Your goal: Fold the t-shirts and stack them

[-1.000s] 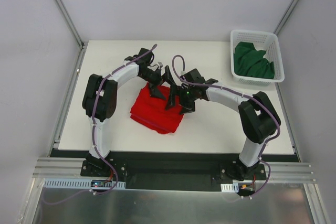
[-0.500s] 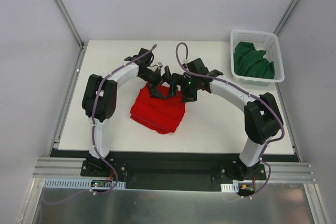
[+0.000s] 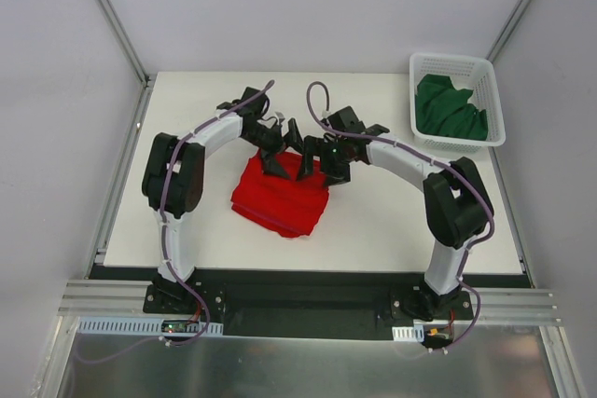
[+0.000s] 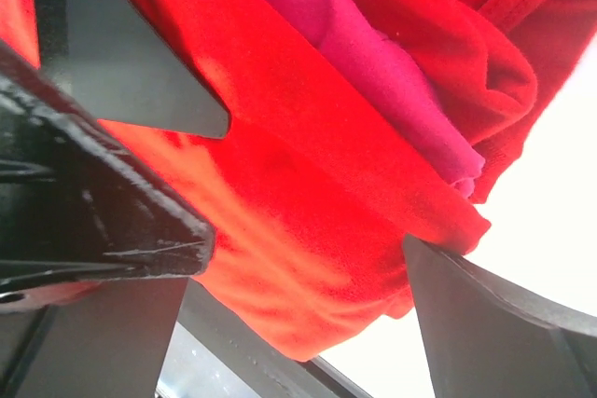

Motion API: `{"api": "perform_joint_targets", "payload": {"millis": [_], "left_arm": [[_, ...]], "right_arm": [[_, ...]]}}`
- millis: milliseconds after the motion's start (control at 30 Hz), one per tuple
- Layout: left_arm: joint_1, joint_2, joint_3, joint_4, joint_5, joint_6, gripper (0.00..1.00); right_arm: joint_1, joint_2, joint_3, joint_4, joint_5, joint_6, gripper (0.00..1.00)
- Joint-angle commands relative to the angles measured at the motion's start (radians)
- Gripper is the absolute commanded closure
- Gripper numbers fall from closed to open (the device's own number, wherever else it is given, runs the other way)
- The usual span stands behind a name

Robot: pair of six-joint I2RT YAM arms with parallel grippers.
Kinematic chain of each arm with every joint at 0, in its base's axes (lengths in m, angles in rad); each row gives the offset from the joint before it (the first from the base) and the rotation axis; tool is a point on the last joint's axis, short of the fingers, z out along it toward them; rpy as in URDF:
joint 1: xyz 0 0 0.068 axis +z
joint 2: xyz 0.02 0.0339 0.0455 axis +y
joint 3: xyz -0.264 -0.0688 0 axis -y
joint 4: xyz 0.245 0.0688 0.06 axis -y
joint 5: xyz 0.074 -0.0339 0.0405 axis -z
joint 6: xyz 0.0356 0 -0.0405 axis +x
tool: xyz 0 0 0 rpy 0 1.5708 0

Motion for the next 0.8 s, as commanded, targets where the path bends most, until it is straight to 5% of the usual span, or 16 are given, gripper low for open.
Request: {"api": "perform_joint_targets", "payload": {"millis": [0, 333, 667, 767], "left_arm": [[0.031, -0.103, 0.023, -0.022, -0.014, 0.017, 0.01], [0.261, -0.231, 0.005, -0.022, -0.125, 0.006, 0.01], [0.381, -0.382, -0.199, -0.093, -0.325, 0.073, 0.01], [0.386, -0.411, -0.255, -0.093, -0.322, 0.084, 0.01]], "right_arm": [[0.006, -0.078, 0.071, -0.078, 0.046, -0.036, 0.04], [0.065, -0.063, 0.289, -0.221, 0.047, -0.100, 0.04], [0.300, 0.211, 0.726, -0.592, 0.441, -0.416, 0.04], [0.358, 0.277, 0.730, -0.607, 0.555, -0.454, 0.04]]}}
